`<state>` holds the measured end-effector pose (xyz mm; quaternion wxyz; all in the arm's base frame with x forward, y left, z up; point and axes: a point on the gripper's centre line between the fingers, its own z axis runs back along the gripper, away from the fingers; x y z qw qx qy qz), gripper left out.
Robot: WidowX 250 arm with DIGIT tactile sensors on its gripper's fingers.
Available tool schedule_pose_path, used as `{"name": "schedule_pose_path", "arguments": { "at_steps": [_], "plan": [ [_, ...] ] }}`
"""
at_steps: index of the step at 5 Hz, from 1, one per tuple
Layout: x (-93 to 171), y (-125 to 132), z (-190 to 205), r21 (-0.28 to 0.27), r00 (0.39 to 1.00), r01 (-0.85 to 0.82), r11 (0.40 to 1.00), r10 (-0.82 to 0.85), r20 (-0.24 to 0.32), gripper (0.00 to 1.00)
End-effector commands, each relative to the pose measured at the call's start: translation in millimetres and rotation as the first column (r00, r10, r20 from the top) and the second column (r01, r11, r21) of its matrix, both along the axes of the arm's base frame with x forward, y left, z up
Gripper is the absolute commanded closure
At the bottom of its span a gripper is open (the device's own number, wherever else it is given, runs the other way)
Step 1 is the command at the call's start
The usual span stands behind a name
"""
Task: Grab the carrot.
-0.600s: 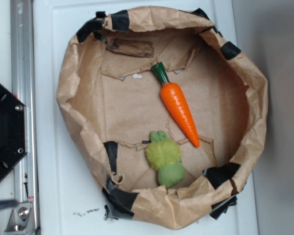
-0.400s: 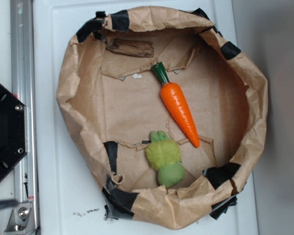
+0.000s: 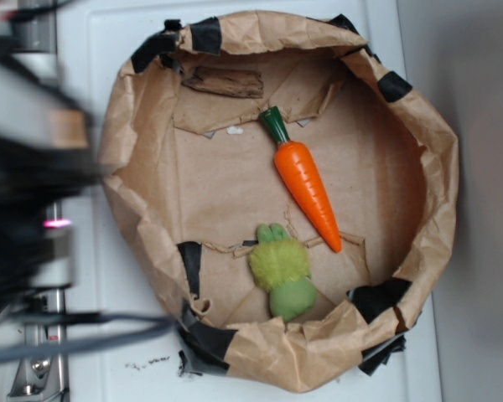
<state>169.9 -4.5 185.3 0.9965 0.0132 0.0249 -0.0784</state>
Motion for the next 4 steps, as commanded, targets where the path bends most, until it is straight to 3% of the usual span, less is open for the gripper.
{"name": "schedule_pose_path", "arguments": {
  "at_steps": [1,3,4],
  "plan": [
    [95,5,-44,0.176,0.93,0.17,0.97,-0.217,0.297,0.0],
    [121,-1,-123,0.197,0.889,0.306,0.931,-0.354,0.292,0.0],
    [127,-10,-157,0.181,0.838,0.433,0.883,-0.468,0.281,0.0]
  ]
}}
